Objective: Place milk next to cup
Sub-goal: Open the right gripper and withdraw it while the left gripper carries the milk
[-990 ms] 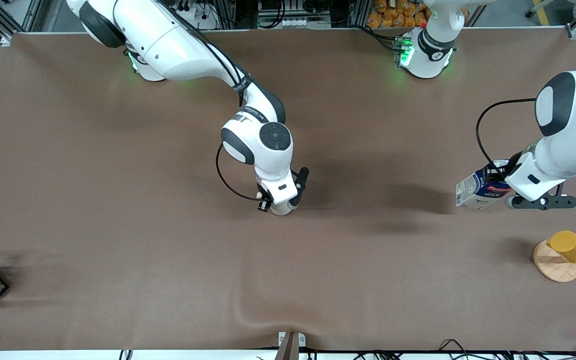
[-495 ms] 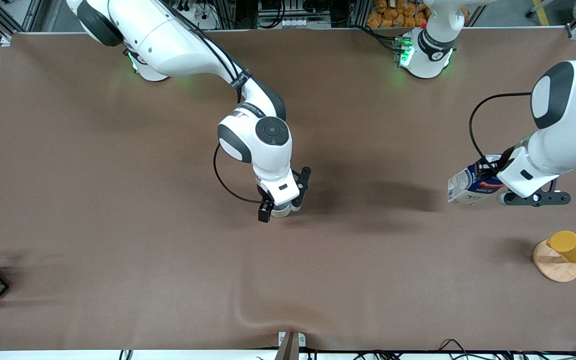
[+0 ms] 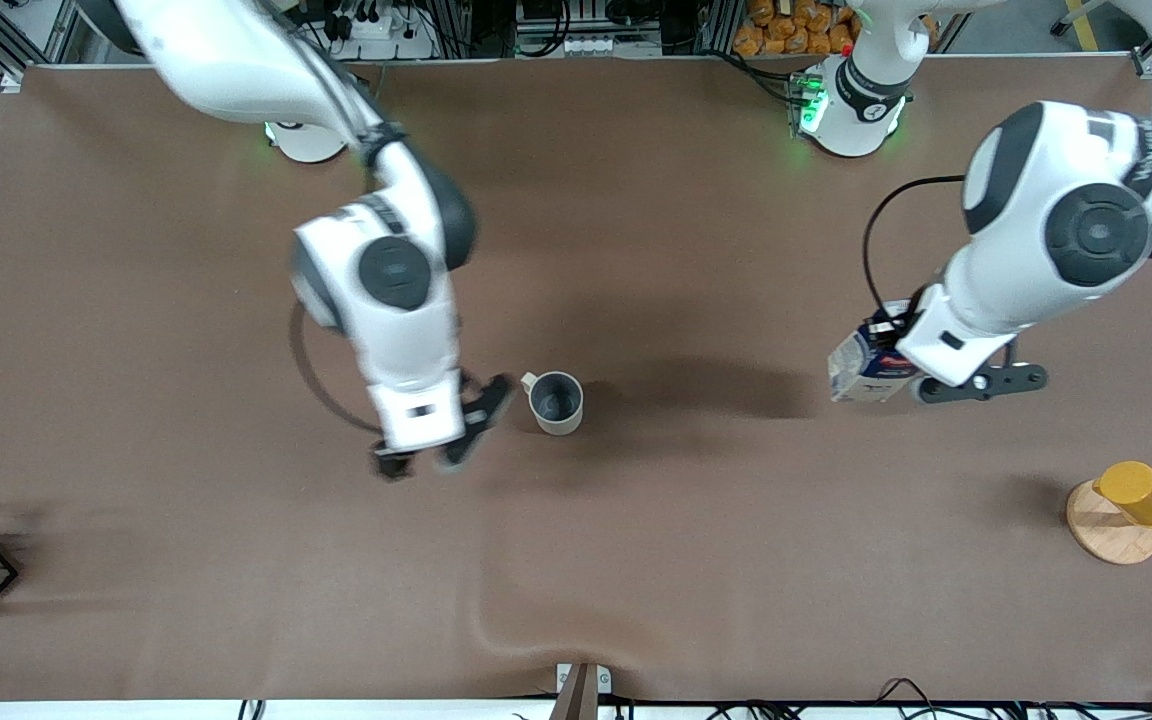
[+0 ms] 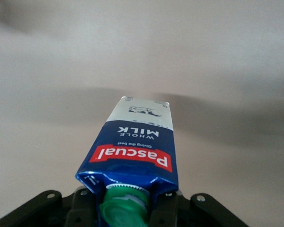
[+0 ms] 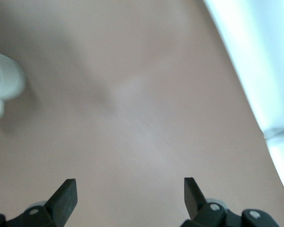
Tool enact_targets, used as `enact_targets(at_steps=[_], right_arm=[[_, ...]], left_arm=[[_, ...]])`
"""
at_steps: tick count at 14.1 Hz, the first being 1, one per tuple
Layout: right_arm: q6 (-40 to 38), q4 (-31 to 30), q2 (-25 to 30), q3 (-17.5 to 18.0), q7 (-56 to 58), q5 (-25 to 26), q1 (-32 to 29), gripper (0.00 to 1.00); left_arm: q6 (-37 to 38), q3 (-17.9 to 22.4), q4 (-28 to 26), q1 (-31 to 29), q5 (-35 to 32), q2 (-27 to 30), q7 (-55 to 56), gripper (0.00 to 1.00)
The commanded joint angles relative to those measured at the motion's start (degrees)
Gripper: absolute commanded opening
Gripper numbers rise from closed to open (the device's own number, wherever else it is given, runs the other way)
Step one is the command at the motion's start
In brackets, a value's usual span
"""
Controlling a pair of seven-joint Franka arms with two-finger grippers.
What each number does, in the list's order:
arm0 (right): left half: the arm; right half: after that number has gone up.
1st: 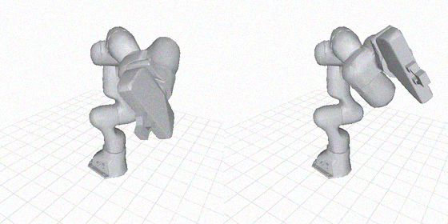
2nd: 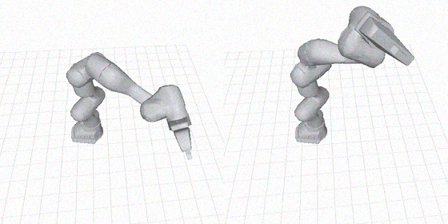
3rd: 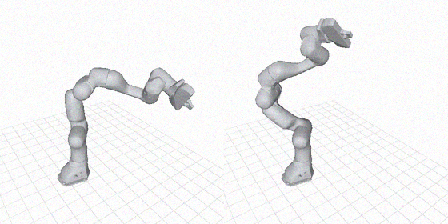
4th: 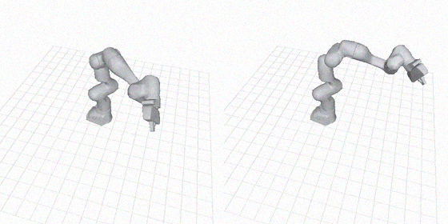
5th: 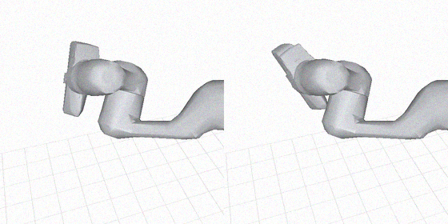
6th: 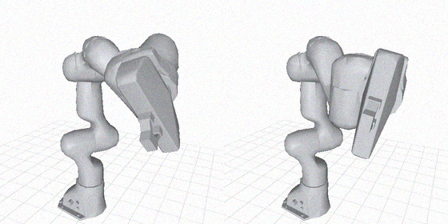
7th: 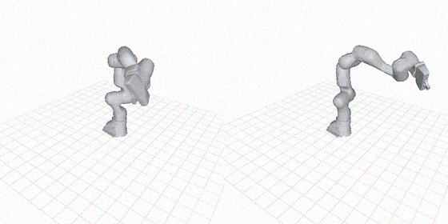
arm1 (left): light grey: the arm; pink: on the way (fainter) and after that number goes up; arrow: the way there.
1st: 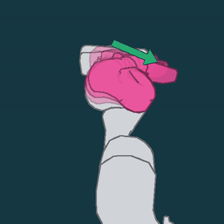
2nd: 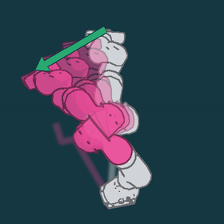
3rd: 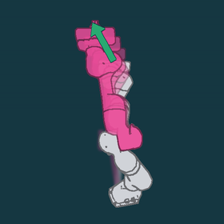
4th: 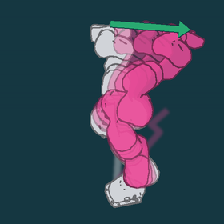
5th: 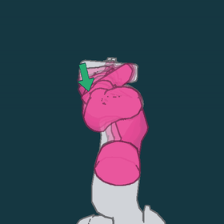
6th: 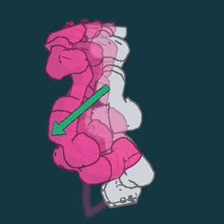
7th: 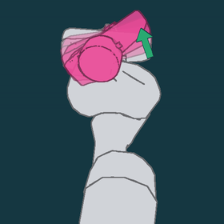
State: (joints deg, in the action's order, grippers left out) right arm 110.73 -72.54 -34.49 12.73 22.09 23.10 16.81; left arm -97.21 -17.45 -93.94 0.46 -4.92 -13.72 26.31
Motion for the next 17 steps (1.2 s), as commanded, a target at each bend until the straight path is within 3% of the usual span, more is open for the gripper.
enact_targets(at_steps=[1, 3, 5, 10, 13, 17], right_arm=[[-0.52, -3.40, 4.60, 1.24, 0.50, -1.56, -9.91, 1.00], [-1.31, -4.18, 6.96, 1.42, -0.02, -6.62, -15.56, 1.00], [-2.10, -9.87, 13.01, 1.33, -0.29, -12.27, -20.30, 1.00], [-4.55, -25.78, 31.55, 0.90, -3.53, -17.36, -24.28, 1.00], [-9.72, -29.94, 38.35, -3.23, -6.95, -22.47, -23.76, 1.00], [-16.59, -27.84, 39.41, -10.42, -9.69, -23.80, -21.40, 1.00]], left_arm=[[1.41, 0.14, 3.40, 5.32, 2.89, -2.54, 5.06, 0.36], [1.41, 0.14, 4.37, 9.45, 7.54, -2.81, 7.59, 0.36], [1.41, 0.14, 4.46, 12.97, 8.18, -2.98, 13.82, 0.36], [1.41, 0.23, 11.12, 24.57, 8.09, -9.20, 28.24, 0.36], [0.89, 0.31, 14.48, 29.15, 8.09, -12.38, 33.88, 0.36], [-3.49, 0.49, 14.75, 34.95, 8.09, -14.93, 39.32, 0.36]])
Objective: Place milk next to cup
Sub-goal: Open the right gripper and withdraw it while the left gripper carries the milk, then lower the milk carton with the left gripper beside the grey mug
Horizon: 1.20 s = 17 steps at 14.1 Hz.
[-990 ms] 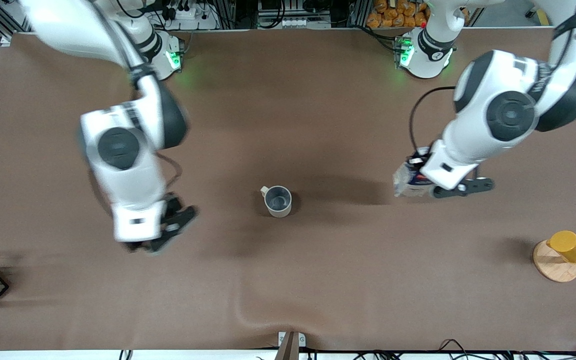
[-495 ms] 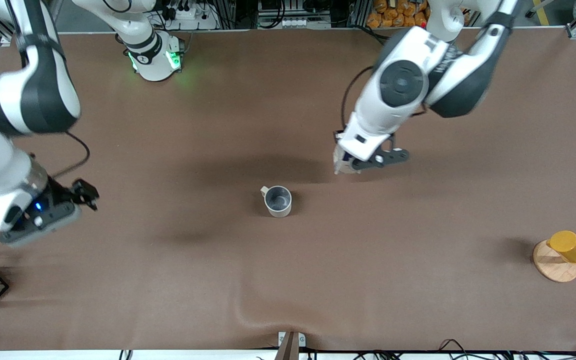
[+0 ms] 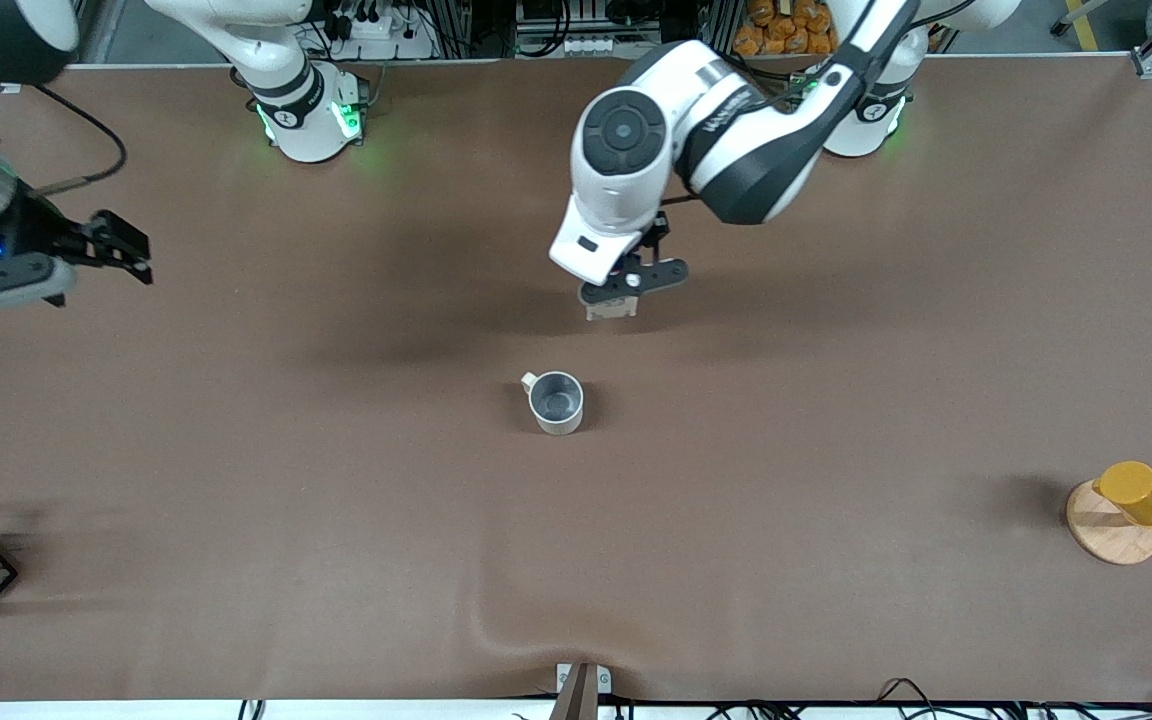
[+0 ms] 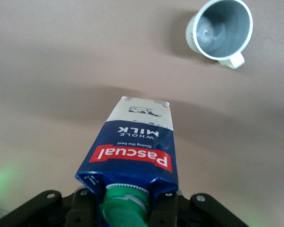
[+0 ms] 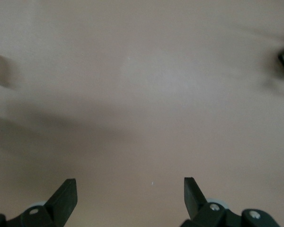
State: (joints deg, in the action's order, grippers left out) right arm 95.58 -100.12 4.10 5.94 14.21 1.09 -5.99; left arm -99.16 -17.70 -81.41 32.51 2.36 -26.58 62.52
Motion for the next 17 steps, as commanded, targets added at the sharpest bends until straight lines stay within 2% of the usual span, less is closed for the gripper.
enact_targets(at_steps=[1, 5, 7, 8, 13, 15, 17], right_arm=[[-2.49, 1.14, 0.82, -6.17, -2.60, -1.80, 2.72, 1.00], [-10.04, 7.03, 0.30, -7.86, -10.85, -2.58, 4.13, 1.00], [-9.98, 7.22, 0.47, -11.10, -11.22, -2.94, 6.68, 1.00], [-9.89, 7.48, 0.38, -11.56, -11.74, -3.90, 6.43, 1.00], [-7.96, 7.39, -0.06, -11.56, -13.86, -5.40, 4.94, 1.00], [-6.55, 7.30, -0.41, -11.56, -13.25, -5.40, 3.88, 1.00], [-6.02, 7.48, -0.41, -11.56, -13.07, -5.49, 3.26, 1.00]], left_arm=[[-3.65, 0.74, 2.30, 3.70, 0.80, -3.12, 3.92, 0.36], [-7.62, 0.83, 4.85, 4.58, 0.54, -7.07, 2.88, 0.36], [-7.63, 1.18, 4.85, 4.67, 0.10, -8.22, 0.51, 0.36], [-7.63, 1.18, 5.11, 4.67, -0.69, -9.01, 0.24, 0.36], [-8.77, 1.18, 6.17, 4.67, -4.38, -12.35, -0.29, 0.36], [-11.39, 1.36, 6.08, 4.85, -4.82, -12.88, 0.15, 0.36], [-11.67, 2.58, 6.08, 5.72, -4.82, -12.88, 0.06, 0.36]])
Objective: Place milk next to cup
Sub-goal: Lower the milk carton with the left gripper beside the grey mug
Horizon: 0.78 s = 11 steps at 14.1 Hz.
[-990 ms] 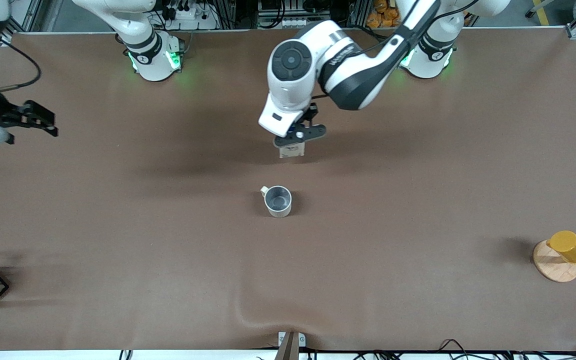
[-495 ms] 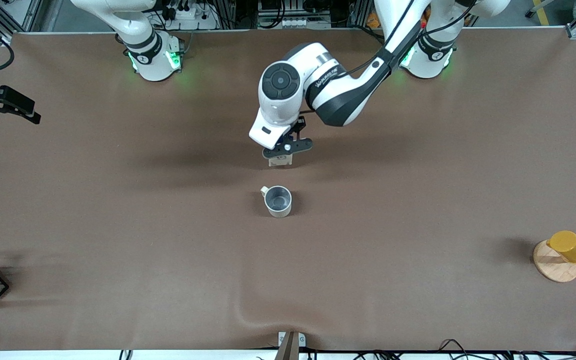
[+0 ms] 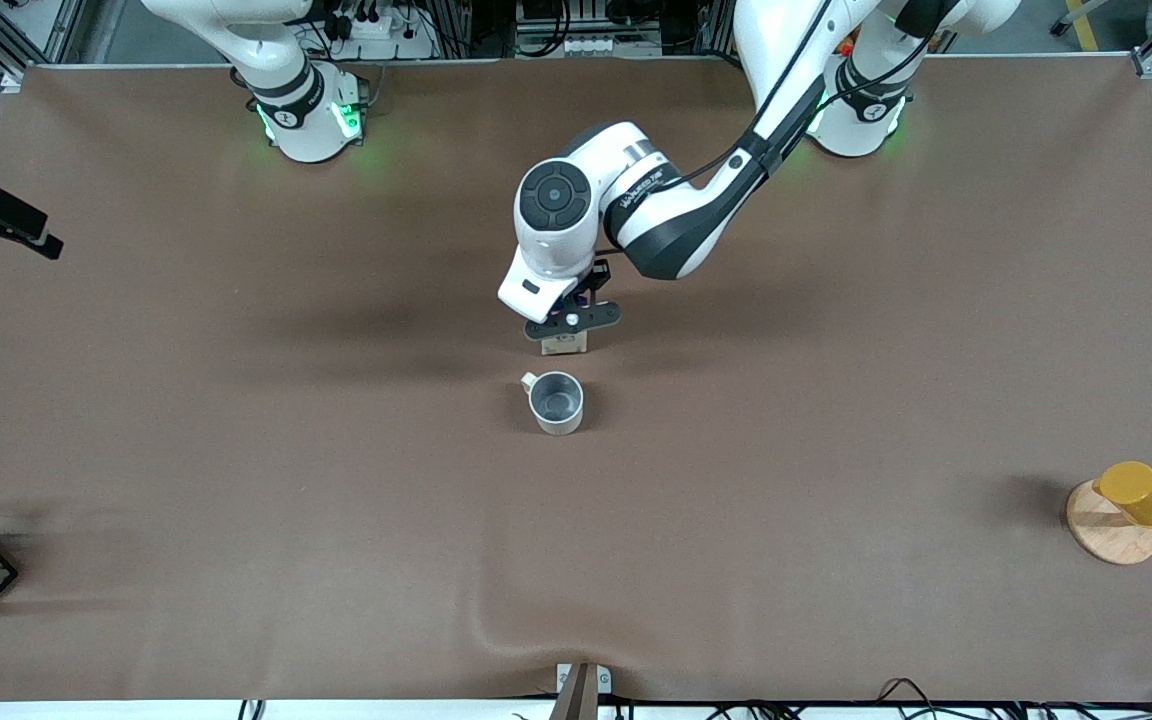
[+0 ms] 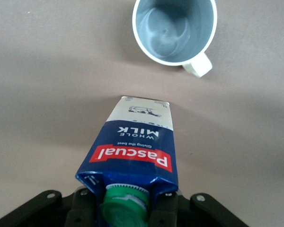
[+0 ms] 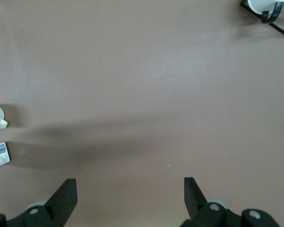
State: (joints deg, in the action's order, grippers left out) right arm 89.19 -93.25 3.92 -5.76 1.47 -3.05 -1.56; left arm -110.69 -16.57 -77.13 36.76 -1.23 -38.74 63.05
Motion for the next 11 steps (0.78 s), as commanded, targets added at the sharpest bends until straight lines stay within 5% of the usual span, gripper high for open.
enact_targets(at_steps=[1, 4, 11], right_arm=[[0.11, 0.53, -0.14, 0.13, -0.42, -1.34, -1.07, 1.00], [-0.33, 0.61, 0.12, 0.22, -0.24, -1.17, -0.98, 1.00], [-1.83, 0.61, -0.32, 0.31, 4.33, -0.47, -1.51, 1.00]], left_arm=[[-0.14, 2.50, 1.81, 2.08, -1.23, -0.81, -0.55, 0.36], [-0.49, 5.93, 1.81, 3.76, -1.23, -1.08, -0.82, 0.36], [-4.27, 6.20, 1.99, 4.02, -1.23, -1.96, -0.82, 0.36]])
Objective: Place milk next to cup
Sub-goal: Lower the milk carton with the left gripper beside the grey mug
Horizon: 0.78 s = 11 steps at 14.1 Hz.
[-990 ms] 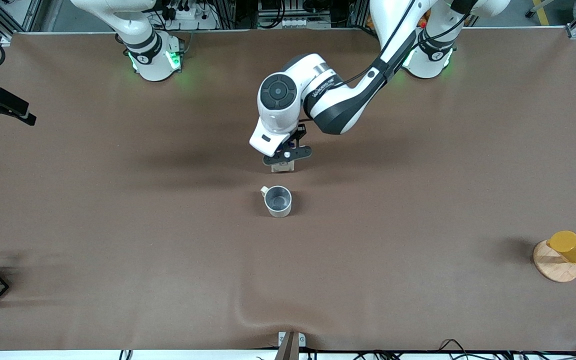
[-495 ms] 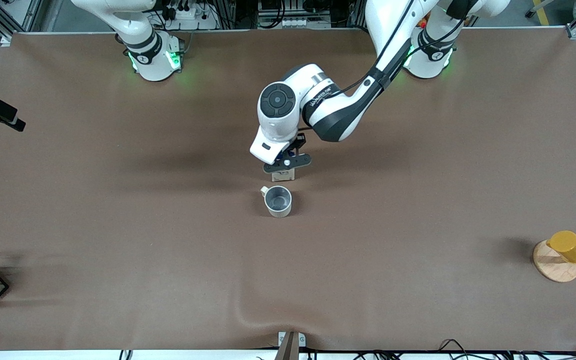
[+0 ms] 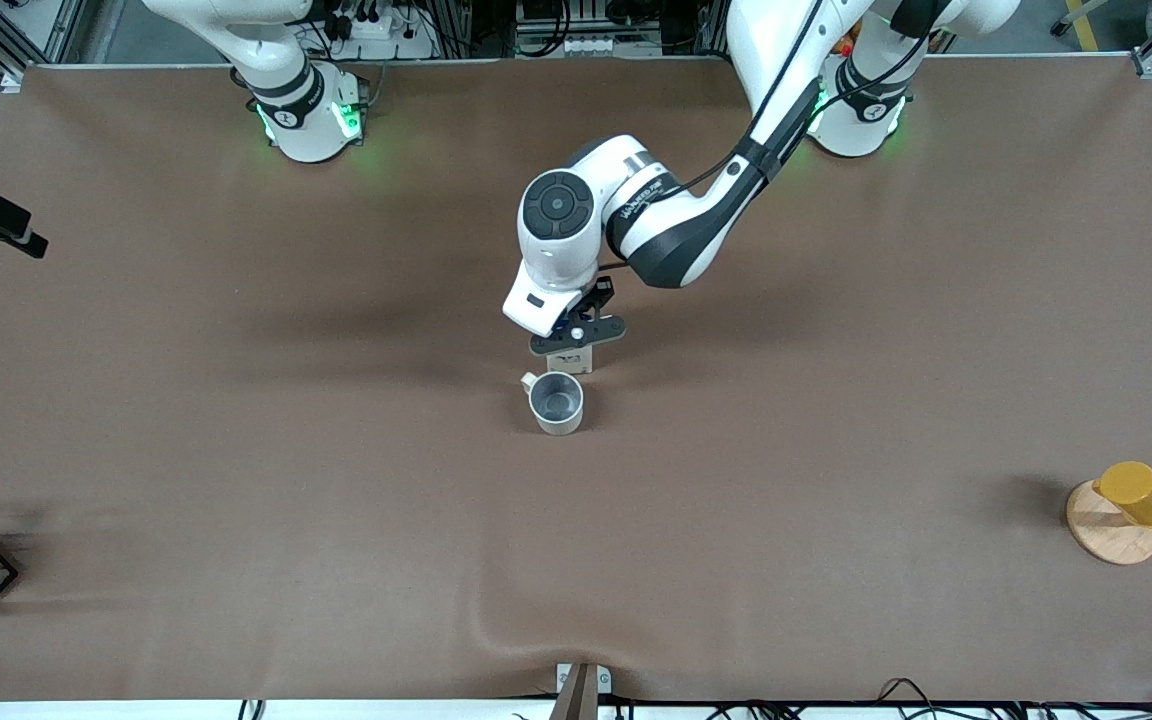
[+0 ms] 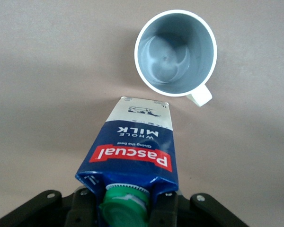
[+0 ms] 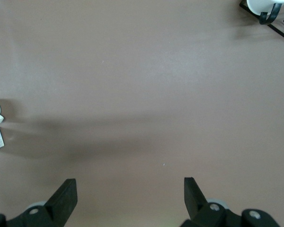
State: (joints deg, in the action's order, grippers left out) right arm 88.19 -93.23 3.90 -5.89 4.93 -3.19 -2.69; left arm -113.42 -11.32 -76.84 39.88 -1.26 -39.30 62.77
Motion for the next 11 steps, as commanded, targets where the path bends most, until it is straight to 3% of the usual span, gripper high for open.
enact_targets(at_steps=[1, 6, 7, 9, 11], right_arm=[[-0.83, 0.42, -0.47, 0.53, 0.87, -0.33, -0.21, 1.00], [-1.09, 0.68, -0.74, 0.53, 0.96, -0.07, 0.23, 1.00], [-1.09, 0.77, -0.73, 0.70, 0.87, 0.63, 0.40, 1.00], [-0.92, 1.38, -0.82, 0.70, 0.87, 1.25, 0.40, 1.00], [-1.09, 1.38, -0.82, 0.70, 0.87, 1.25, 0.49, 1.00]], left_arm=[[-2.15, 1.12, 1.70, 0.90, -1.20, -1.48, -0.46, 0.36], [-3.92, 1.12, 1.61, 1.43, -1.29, -2.18, -0.46, 0.36], [-3.92, 1.12, 1.61, 1.51, -1.29, -2.18, -0.63, 0.41], [-3.92, 1.04, 1.44, 1.52, -3.20, -2.18, -0.98, 0.62], [-3.92, 0.95, 1.35, 1.52, -5.32, -2.18, -1.60, 0.91]])
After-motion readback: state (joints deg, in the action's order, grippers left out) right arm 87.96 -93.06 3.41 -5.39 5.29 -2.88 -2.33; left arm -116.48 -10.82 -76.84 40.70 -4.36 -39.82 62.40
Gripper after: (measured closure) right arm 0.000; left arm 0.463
